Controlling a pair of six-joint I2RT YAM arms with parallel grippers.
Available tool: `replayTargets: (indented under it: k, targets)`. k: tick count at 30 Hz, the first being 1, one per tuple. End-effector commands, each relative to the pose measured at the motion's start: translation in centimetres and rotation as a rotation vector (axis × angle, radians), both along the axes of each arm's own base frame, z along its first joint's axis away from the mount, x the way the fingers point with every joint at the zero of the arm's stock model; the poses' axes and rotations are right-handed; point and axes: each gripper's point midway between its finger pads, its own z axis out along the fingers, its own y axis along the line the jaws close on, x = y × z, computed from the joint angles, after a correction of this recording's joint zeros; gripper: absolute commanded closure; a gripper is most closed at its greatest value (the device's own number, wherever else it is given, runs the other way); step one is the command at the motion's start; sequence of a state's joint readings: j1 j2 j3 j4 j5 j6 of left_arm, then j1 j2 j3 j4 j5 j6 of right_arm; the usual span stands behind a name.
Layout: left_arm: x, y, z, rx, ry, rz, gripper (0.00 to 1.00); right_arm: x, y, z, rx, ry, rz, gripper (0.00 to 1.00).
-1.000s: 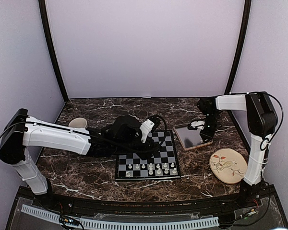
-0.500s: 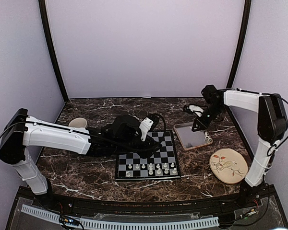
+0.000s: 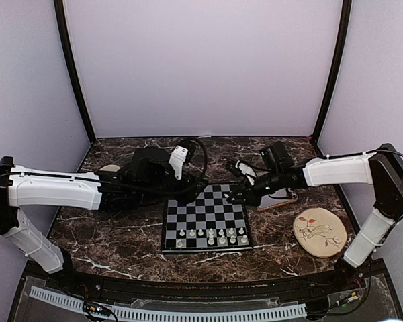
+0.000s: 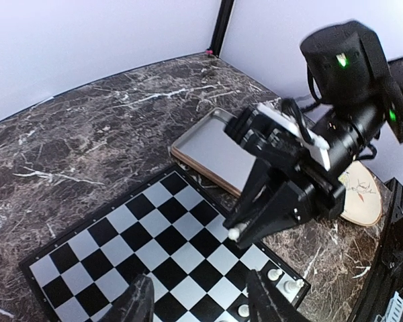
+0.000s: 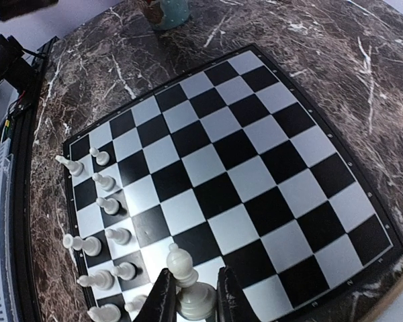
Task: Set up the chess pieces on the board
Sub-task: Place the bishop on the chessboard.
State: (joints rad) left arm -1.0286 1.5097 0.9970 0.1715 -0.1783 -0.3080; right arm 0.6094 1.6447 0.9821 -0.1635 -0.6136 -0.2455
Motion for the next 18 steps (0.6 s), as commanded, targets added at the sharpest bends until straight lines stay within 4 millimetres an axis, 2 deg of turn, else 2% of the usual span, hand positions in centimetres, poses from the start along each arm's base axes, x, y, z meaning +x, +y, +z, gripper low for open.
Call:
replayTargets:
  k: [1, 7, 11, 18]
  targets:
    - [0.7, 2.8, 2.0, -0.045, -0.024, 0.096, 0.51, 0.4, 3.7, 3.2, 0.195, -0.123, 0.006, 0.95]
    - [0.5, 4.2, 2.4, -0.074, -0.010, 0.131, 0.51, 2.1, 5.5, 1.0, 0.226, -0.099, -0.045, 0.94]
    - [0.3, 4.6, 2.5, -0.080, -0.003, 0.137, 0.51, 2.8, 5.7, -0.9, 0.211, -0.090, -0.073, 0.93]
    - [0.4, 5.0, 2.5, -0.073, -0.006, 0.151, 0.51, 3.2, 5.9, -2.8, 0.206, -0.069, -0.095, 0.91]
